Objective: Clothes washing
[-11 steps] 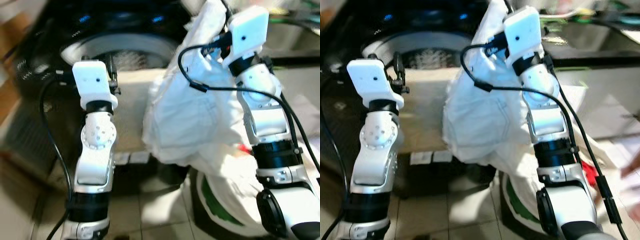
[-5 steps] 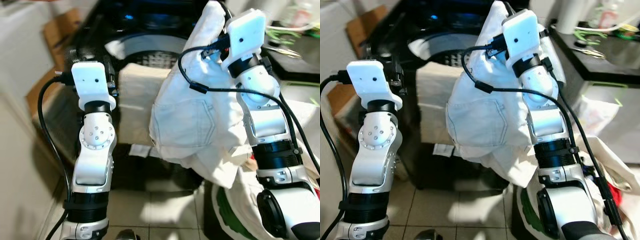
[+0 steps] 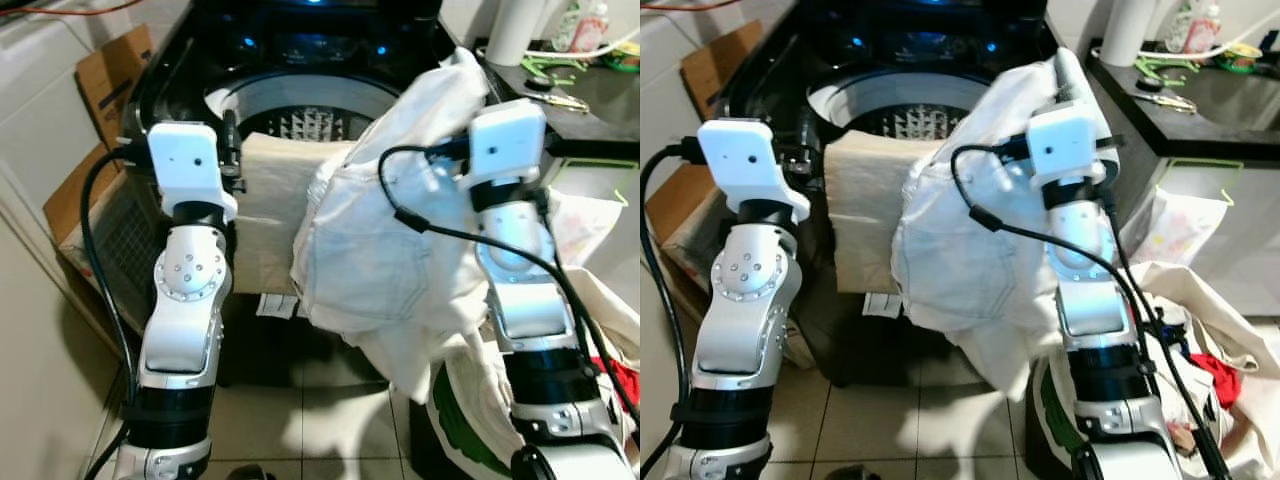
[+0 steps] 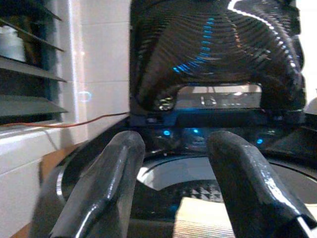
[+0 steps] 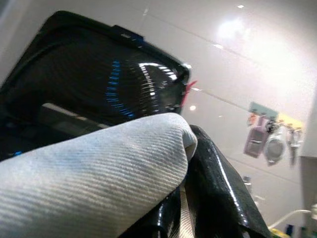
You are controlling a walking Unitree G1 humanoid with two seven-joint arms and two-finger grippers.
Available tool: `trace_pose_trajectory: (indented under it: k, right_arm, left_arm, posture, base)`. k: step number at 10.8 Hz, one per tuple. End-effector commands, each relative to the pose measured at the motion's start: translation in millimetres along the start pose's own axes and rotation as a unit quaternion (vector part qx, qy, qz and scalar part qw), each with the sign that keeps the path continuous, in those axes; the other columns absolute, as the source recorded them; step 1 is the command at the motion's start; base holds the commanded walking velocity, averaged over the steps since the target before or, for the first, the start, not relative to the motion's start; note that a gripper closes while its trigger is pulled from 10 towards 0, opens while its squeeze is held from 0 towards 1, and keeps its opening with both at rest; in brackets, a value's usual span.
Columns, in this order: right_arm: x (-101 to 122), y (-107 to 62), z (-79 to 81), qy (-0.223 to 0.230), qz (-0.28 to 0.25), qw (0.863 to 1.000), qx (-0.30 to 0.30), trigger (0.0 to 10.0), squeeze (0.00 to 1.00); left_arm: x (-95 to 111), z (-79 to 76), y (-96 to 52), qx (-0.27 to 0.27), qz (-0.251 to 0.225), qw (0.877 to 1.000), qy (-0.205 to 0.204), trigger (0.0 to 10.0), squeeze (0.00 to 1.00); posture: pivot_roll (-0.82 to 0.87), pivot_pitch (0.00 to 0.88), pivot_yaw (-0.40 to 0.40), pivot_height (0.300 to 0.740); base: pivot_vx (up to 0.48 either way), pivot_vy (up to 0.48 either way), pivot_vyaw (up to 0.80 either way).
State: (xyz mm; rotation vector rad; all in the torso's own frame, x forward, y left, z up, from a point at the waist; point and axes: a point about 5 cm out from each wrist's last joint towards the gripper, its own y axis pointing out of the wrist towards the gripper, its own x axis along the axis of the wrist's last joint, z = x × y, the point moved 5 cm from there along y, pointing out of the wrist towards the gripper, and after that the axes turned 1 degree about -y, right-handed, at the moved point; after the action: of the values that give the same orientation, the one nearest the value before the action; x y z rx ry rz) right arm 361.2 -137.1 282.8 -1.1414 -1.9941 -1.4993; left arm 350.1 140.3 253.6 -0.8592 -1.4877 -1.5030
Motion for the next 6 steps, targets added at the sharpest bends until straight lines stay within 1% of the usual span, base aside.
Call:
trace_pose_trajectory:
  k: [1,2,5,6]
  right_arm:
    - [9.2,2.3,-9.8,-0.008,-0.015,1.0,-0.021,0.0,0.0]
    - [7.9,0.0,-10.4,-0.013,-0.011,1.0,-0.023,0.0,0.0]
    - [10.6,0.5,-13.1,-0.026,-0.017,0.999,-0.029,0.0,0.0]
    - [17.3,3.3,-16.6,-0.041,-0.033,0.998,-0.032,0.0,0.0]
  left_arm:
    - [1.8,-3.4,1.9,-0.012,-0.004,1.0,-0.004,10.0,0.0]
    - [1.5,-5.5,3.4,-0.017,-0.003,1.0,-0.008,10.0,0.0]
    - [6.4,-11.3,3.9,-0.034,-0.015,0.999,-0.019,10.0,0.0]
    - [12.9,-10.4,3.6,-0.035,-0.031,0.999,-0.026,10.0,0.0]
  posture:
    - [0.06,0.0,-0.023,0.74]
    - [0.05,0.0,-0.015,0.74]
    - [0.04,0.0,-0.011,0.74]
    - [0.04,0.0,-0.011,0.74]
  base:
    - [0.0,0.0,0.0]
    - [0.0,0.0,0.0]
    - [0.0,0.0,0.0]
    - [0.48,0.0,0.0]
